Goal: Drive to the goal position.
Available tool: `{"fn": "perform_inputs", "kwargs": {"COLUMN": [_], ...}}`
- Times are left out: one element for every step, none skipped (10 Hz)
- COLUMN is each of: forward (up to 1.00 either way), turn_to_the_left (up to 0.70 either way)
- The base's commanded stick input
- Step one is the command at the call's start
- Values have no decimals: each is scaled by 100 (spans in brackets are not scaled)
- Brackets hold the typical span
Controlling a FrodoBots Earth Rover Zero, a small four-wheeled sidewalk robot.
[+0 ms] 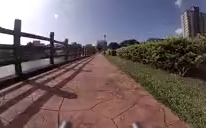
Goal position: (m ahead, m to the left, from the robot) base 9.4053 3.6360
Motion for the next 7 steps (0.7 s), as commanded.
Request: {"fn": "perform_inputs", "kwargs": {"forward": [50, 50, 50, 50, 50, 50, 50], "turn_to_the_left": [0, 0, 0, 0, 0, 0, 0]}}
